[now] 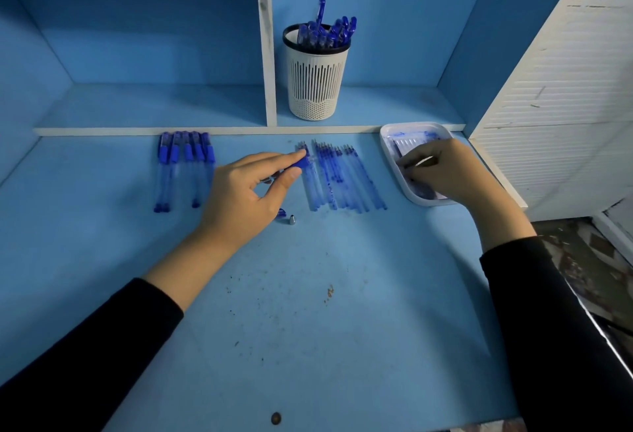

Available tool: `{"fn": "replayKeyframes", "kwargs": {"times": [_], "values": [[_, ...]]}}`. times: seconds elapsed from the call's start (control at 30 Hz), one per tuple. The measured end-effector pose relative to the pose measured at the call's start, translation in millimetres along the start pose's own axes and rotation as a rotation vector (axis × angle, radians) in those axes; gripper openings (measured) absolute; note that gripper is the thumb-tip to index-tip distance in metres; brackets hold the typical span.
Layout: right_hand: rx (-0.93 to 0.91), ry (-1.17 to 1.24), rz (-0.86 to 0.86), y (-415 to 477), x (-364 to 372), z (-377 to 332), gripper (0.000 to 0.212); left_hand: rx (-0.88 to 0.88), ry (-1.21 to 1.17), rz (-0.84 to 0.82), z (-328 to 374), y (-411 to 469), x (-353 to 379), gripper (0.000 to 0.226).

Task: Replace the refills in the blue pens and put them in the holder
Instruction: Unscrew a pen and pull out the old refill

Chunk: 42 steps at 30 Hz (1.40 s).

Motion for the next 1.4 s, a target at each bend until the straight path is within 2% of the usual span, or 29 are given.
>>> {"fn": "replayKeyframes", "kwargs": {"times": [0.1,0.27,0.33,0.4,0.43,0.5,0.63,0.8,0.93,1.4], "values": [[0.011,-0.086,0.039,-1,-2,0,0.010,-0.001,-0.014,-0.022,0,-1,2,0.024],[0.062,-0.167,0.055,0,-1,3,0.019,0.003,-0.015,-0.039,0,-2,4,0.025],[0.069,-0.162,0.070,0,-2,4,0.019,0.006,-0.016,-0.042,0,-2,4,0.025],[0.071,-0.121,0.114,-1,-7,6,0.028,0.002,-0.024,-0.043,-1,-2,4,0.025],[0.070,-0.060,0.141,-2,-10,7,0.032,-0.001,-0.029,-0.044,-1,-2,4,0.025],[0.043,0.208,0.145,-4,-12,6,0.033,-0.001,-0.039,-0.042,-2,-2,4,0.025],[0.028,1.003,-0.039,-14,20,-25,0.026,-0.020,-0.064,-0.035,-4,-3,4,0.024],[0.055,1.380,0.030,-27,51,-49,0.012,-0.056,-0.093,-0.029,-10,-5,5,0.024],[0.050,1.393,0.091,-33,62,-52,0.013,-0.064,-0.099,-0.017,-9,-5,4,0.023],[0.007,1.386,0.145,-40,61,-58,0.014,-0.035,-0.099,-0.009,-5,-4,3,0.023]]}}
Point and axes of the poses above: each hand's wrist, its own y-axis towards the middle knuckle, its own x-axis out of the palm, z = x × y, the point moved 10 cm from there along y, towards the middle knuckle, and after that the axes turned 4 degrees about y, right-handed, at the moved point
